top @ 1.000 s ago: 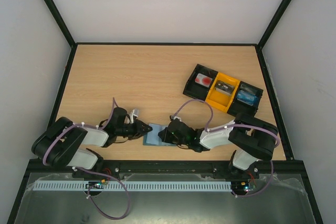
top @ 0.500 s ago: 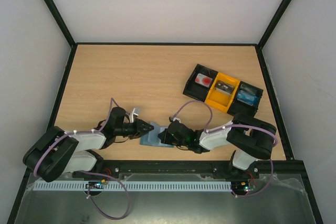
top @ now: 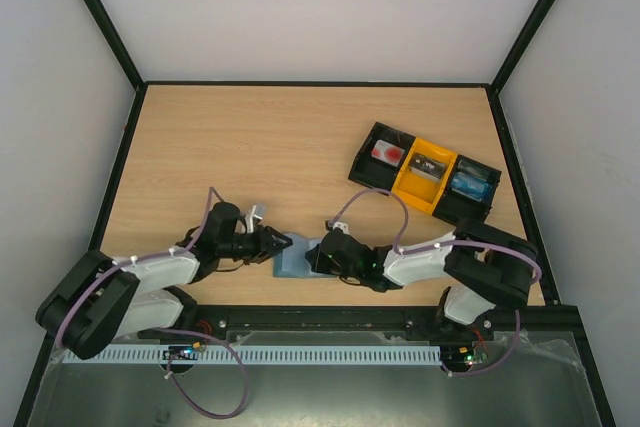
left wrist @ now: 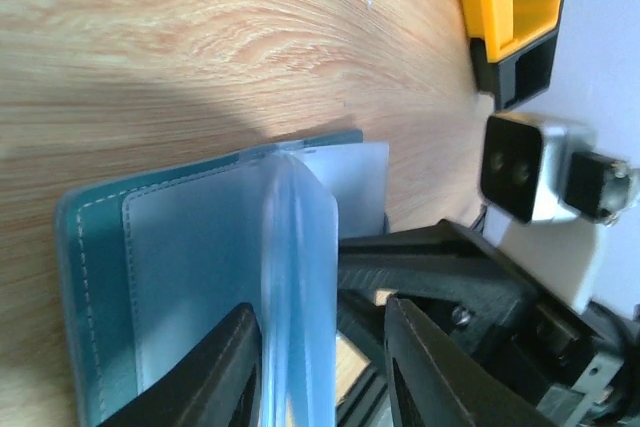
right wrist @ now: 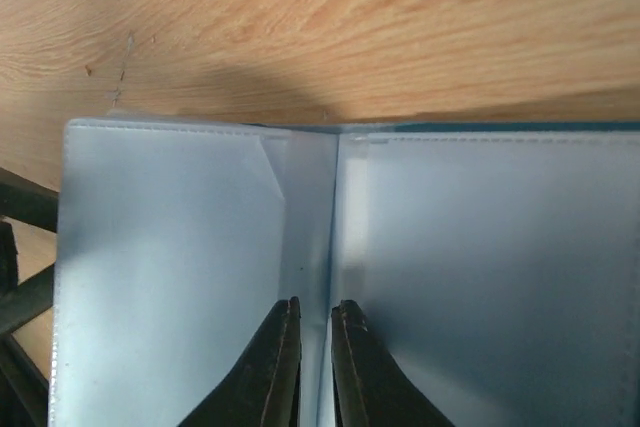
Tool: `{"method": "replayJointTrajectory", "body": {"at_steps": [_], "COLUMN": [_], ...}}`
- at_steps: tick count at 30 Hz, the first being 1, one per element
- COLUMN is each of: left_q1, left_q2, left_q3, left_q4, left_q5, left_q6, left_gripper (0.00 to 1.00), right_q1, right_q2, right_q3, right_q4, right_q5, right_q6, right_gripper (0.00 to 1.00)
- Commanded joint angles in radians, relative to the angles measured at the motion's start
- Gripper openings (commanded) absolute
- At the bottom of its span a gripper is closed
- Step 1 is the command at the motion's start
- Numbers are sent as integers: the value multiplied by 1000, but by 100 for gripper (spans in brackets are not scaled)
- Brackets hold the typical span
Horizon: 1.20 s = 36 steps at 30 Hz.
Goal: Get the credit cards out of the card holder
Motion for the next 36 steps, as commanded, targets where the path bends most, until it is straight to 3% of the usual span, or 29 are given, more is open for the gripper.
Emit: {"method": "replayJointTrajectory", "body": {"at_steps": [1, 4, 7, 8, 11, 14, 15, 16, 24, 31, 36], "left_q1": [-4, -4, -3, -3, -2, -1, 0, 1, 1, 1, 2], "left_q2": [-68, -117, -166, -182, -240, -301, -326, -346, -522, -556, -574], "left_q3": [70, 133, 196, 221, 295, 376, 403, 427, 617, 772, 792], "left_q4": [-181, -319, -436, -478, -596, -708, -742, -768, -898, -982, -1002], "left_q5": [-71, -124, -171, -187, -232, -289, -315, -332, -465, -493, -490], "left_q6": [76, 134, 181, 199, 245, 290, 304, 322, 492, 561, 585], "left_gripper": [45, 59, 79, 96, 100, 100, 100, 100, 100, 100, 100], "right_q1": [6, 5, 5, 5, 6, 5, 5, 5, 6, 6, 6], "right_q2": [-102, -188, -295, -335, -462, -616, -657, -697, -823, -875, -918], "right_q3": [35, 60, 100, 114, 168, 195, 202, 210, 345, 431, 453], "right_q4": [-198, -313, -440, -487, -612, -676, -691, -702, -875, -934, -961], "right_q5": [104, 170, 250, 278, 345, 406, 423, 438, 553, 603, 638], "right_q6": [-57, -82, -112, -117, -124, -128, -131, -136, -195, -252, -272], "right_gripper": [14, 20, 26, 28, 34, 64, 77, 99, 98, 98, 98]}}
